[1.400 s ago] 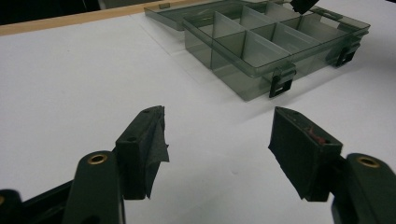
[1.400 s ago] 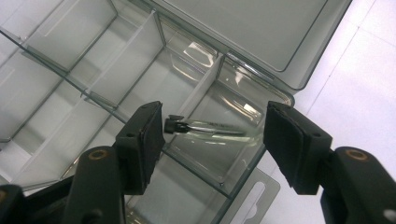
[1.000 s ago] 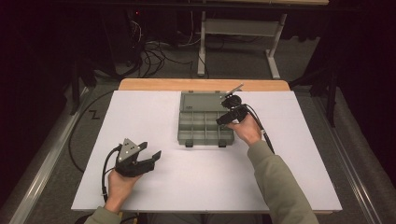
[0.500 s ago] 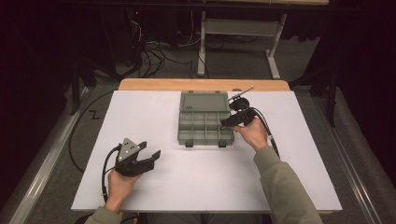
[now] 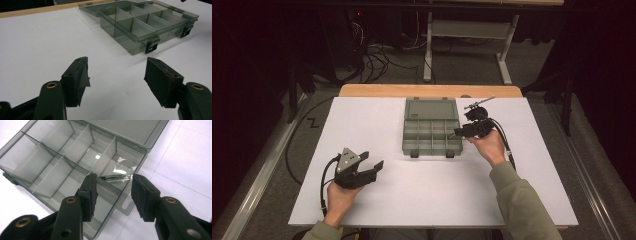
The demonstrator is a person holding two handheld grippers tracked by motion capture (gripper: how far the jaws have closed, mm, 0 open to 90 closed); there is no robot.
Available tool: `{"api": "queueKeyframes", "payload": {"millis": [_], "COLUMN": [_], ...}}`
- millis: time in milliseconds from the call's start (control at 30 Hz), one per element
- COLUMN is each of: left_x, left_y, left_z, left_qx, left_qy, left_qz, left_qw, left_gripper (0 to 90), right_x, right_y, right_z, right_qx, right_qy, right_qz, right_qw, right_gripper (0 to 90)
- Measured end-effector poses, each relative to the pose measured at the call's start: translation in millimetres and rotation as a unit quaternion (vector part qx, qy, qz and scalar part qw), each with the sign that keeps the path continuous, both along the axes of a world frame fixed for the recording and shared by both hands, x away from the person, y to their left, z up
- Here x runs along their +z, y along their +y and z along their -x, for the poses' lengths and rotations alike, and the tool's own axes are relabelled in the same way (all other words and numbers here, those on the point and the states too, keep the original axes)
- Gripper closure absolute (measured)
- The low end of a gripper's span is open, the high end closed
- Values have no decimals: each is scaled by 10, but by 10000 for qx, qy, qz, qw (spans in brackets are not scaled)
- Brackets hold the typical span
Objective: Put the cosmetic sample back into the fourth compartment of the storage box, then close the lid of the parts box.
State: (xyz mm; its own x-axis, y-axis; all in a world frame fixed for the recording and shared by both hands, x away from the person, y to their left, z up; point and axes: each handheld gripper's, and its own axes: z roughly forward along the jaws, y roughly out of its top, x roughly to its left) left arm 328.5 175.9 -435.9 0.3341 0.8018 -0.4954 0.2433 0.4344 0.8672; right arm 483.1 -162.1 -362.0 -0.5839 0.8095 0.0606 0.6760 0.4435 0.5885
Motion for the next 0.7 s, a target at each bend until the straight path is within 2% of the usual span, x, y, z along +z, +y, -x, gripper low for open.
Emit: {"api": "queueKeyframes", "payload": {"millis": [233,433,600,700], "left_x": [-3,0,-9,-5], "left_y": [9,-1,-6,-3], "left_z": [6,18,9,7], "left_qx": [7,15,-6,-29], "left_qy": [10,-43,-14,-35], "left_qz": [-38,-95,-105,-91], "left_qw": [10000,9999,9999,9999], "left_gripper": [353,353,353,353], "right_x": [-15,-10,-34,-53], "right_y": [-94,-197,-251,-252], "right_z": [95,191,222,237], "right_qx": [38,-14,27,60], "right_qy": [-82,-179,-15,92], "right_qz": [-23,-252,-355,-305], "right_qw": [10000,9995,9994,9995], "right_gripper": [607,619,677,701]}}
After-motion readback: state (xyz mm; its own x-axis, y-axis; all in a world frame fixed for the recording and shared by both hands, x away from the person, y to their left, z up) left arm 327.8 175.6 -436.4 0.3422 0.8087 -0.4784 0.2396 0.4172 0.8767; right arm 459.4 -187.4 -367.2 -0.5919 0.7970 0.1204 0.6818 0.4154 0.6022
